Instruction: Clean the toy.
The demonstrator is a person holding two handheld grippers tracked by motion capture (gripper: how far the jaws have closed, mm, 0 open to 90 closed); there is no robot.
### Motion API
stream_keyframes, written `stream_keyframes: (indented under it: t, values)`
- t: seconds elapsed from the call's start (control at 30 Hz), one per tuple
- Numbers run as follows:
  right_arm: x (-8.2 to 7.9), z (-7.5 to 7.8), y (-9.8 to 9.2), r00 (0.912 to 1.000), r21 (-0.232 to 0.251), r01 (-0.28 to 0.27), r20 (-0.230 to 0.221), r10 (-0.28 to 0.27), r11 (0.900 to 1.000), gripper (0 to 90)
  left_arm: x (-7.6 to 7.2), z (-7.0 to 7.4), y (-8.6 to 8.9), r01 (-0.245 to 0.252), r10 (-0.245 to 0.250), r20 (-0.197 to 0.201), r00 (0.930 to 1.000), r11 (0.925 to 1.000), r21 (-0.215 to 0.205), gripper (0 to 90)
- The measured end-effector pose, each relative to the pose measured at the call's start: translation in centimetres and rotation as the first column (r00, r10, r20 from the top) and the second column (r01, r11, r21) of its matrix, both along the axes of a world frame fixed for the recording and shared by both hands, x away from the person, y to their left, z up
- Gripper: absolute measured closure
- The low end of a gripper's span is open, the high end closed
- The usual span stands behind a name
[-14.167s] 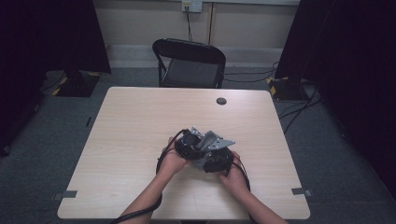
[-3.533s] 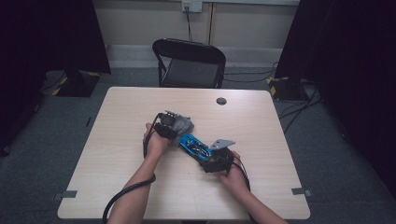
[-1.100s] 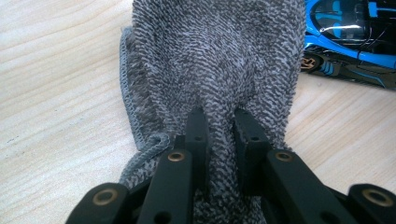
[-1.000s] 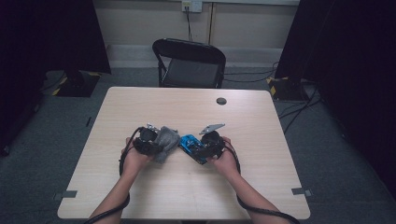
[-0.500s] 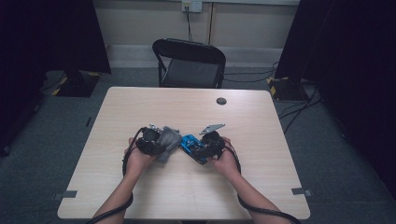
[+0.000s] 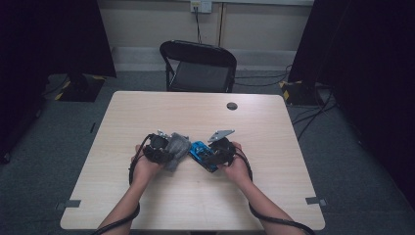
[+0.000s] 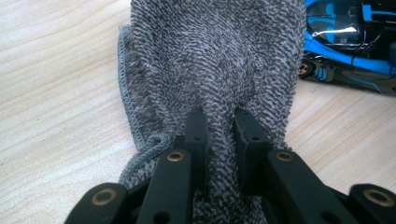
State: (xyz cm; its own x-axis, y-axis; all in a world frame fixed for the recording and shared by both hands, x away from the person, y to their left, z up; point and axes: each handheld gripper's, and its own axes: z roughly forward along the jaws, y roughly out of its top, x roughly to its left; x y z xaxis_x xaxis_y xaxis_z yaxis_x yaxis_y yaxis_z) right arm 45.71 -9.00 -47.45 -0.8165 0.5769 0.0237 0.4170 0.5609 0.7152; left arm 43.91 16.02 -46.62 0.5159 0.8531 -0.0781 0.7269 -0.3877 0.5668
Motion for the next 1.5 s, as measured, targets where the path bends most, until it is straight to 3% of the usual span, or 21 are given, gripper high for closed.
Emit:
stream_keyframes:
  t: [0.07,0.17,0.27,0.33,0.5,0.67,0.77,0.87,1.0,1.07,1.13,1.2,1.23,1.27,1.4,1.5]
  values:
    - [0.0,0.4,0.2,0.9997,-0.009,0.003,0.024,-0.003,1.0,41.6,0.0,0.0,0.0,0.0,0.0,-0.001,1.0,1.0,0.001,77.9]
    - [0.3,0.3,0.6,0.9999,-0.03,0.004,0.013,-0.004,1.0,40.3,0.0,0.1,0.0,0.001,-0.001,0.003,1.0,1.0,0.002,77.9]
    - [0.4,-0.1,0.6,0.9999,0.003,0.002,-0.011,-0.002,1.0,42.0,0.0,0.0,0.0,0.003,-0.003,0.001,1.0,1.0,0.002,77.9]
    - [0.1,-0.3,0.8,0.9999,-0.009,-0.006,0.013,0.006,1.0,40.9,0.0,-0.1,0.0,0.001,-0.001,0.003,1.0,1.0,0.001,77.9]
    - [0.1,-0.3,0.7,1.0,-0.003,0.004,0.007,-0.004,1.0,41.0,-0.2,-0.3,-0.1,-0.007,0.007,0.005,1.0,1.0,0.005,77.4]
    - [-0.2,-0.3,0.8,0.9997,-0.013,0.018,0.014,-0.018,1.0,41.6,-0.2,-0.2,-0.3,-0.047,0.047,0.015,0.9988,0.9986,0.021,76.8]
    - [-0.2,-0.3,0.8,0.9998,-0.012,0.017,0.013,-0.017,1.0,41.8,0.0,0.0,-0.2,-0.06,0.06,0.02,0.998,0.9982,0.003,73.6]
    - [-0.2,-0.2,0.8,0.9999,-0.024,0.014,0.009,-0.014,1.0,41.9,-0.1,0.2,-0.3,-0.047,0.047,0.063,0.9969,0.9989,-0.006,62.0]
    - [-0.2,-0.1,0.8,0.9999,-0.028,0.012,0.009,-0.012,1.0,42.0,0.3,0.8,0.0,-0.041,0.046,0.129,0.9906,0.9983,-0.042,57.7]
    - [-0.2,-0.2,0.8,0.9999,-0.025,0.015,0.008,-0.015,1.0,42.0,0.6,0.5,-0.3,-0.022,0.026,0.117,0.9927,0.999,-0.039,57.2]
    - [-0.2,-0.2,0.8,0.9998,-0.021,0.019,0.006,-0.018,1.0,41.9,0.9,-0.1,-0.8,-0.006,0.005,0.123,0.9924,0.9999,0.009,53.8]
    - [-0.3,-0.2,0.8,0.9998,-0.019,0.02,0.009,-0.02,1.0,41.9,1.1,-0.5,-0.8,-0.005,0.004,0.113,0.9936,1.0,0.009,53.2]
    - [-0.3,-0.2,0.7,0.9997,-0.018,0.021,0.01,-0.02,1.0,41.9,1.4,-1.3,-1.0,0.006,-0.007,0.084,0.9965,1.0,0.007,54.5]
    - [-0.3,-0.2,0.7,0.9997,-0.017,0.022,0.009,-0.022,1.0,41.9,1.4,-1.5,-0.9,0.012,-0.012,0.096,0.9953,0.9999,0.001,55.8]
    - [-0.3,-0.3,0.6,0.9997,-0.014,0.021,0.01,-0.021,1.0,41.9,1.5,-1.3,-0.6,0.002,-0.001,0.028,0.9996,0.9994,-0.034,73.9]
    - [-0.3,-0.3,0.7,0.9997,-0.016,0.022,0.012,-0.022,1.0,41.9,1.0,-1.0,-0.9,-0.01,0.009,-0.022,0.9997,0.9992,-0.039,79.0]
